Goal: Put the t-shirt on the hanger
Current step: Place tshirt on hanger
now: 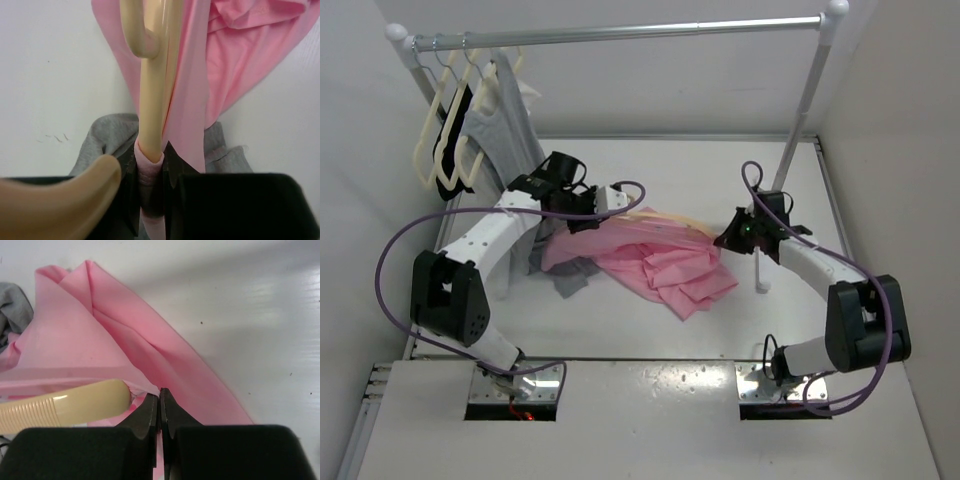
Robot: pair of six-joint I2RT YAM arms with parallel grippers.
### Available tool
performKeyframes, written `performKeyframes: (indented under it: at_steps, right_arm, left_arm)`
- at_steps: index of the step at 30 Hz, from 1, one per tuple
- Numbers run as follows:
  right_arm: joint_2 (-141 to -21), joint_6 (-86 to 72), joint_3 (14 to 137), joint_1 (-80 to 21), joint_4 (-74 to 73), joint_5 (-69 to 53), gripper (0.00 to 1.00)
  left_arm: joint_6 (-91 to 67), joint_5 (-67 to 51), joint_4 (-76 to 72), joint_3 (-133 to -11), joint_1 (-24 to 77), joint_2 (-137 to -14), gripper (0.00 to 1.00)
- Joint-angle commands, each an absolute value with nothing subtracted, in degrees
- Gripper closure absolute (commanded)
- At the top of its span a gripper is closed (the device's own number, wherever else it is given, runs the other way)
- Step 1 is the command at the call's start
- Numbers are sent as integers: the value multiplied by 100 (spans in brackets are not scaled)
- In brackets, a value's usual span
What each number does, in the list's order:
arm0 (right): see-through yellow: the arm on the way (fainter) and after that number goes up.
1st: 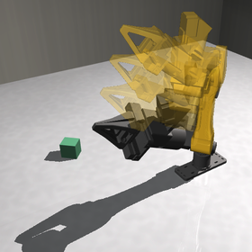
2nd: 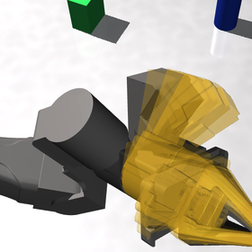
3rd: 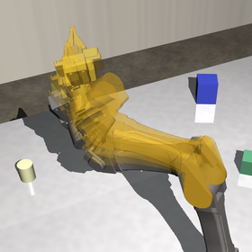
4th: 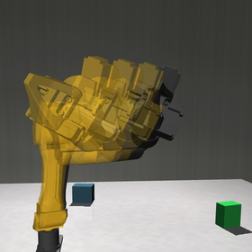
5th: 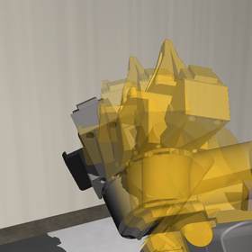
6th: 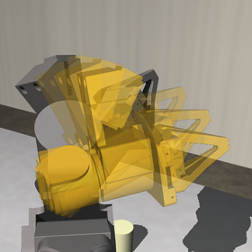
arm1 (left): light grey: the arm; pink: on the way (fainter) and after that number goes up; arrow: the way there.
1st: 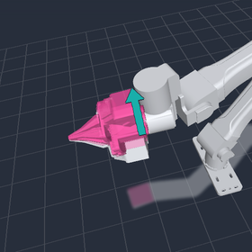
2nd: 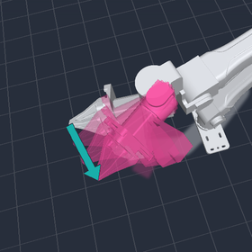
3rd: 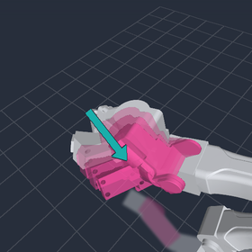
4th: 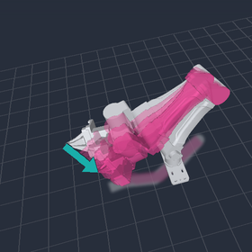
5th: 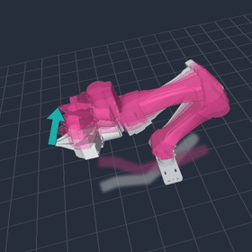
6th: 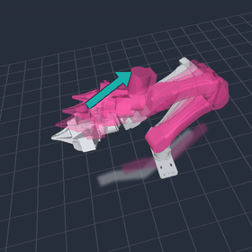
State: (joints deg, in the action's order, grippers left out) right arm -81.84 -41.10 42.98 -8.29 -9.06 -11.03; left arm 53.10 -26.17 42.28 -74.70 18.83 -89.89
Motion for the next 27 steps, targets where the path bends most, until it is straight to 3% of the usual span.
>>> performKeyframes:
  at_steps: [1,9,13,21,27]
  right_arm:
    - [-7902,-3613,4087,-404,-1380,-316,100]
    - [-7410,-2700,4464,-281,-1854,-334,100]
    - [-7233,-2242,4526,-281,-1924,-1035,100]
    - [-7837,-2557,4465,-89,-2214,-923,100]
    - [-7779,-3058,4395,123,-1942,-906,100]
  left_arm:
    - [5326,-1460,4228,-7463,1433,-8710,100]
    - [5555,-678,3929,-7146,1433,-8649,100]
    - [5459,-536,3745,-7066,1433,-8701,100]
    - [5316,-1643,3955,-7400,1169,-8562,100]
    - [5423,-942,3885,-7129,1169,-8499,100]
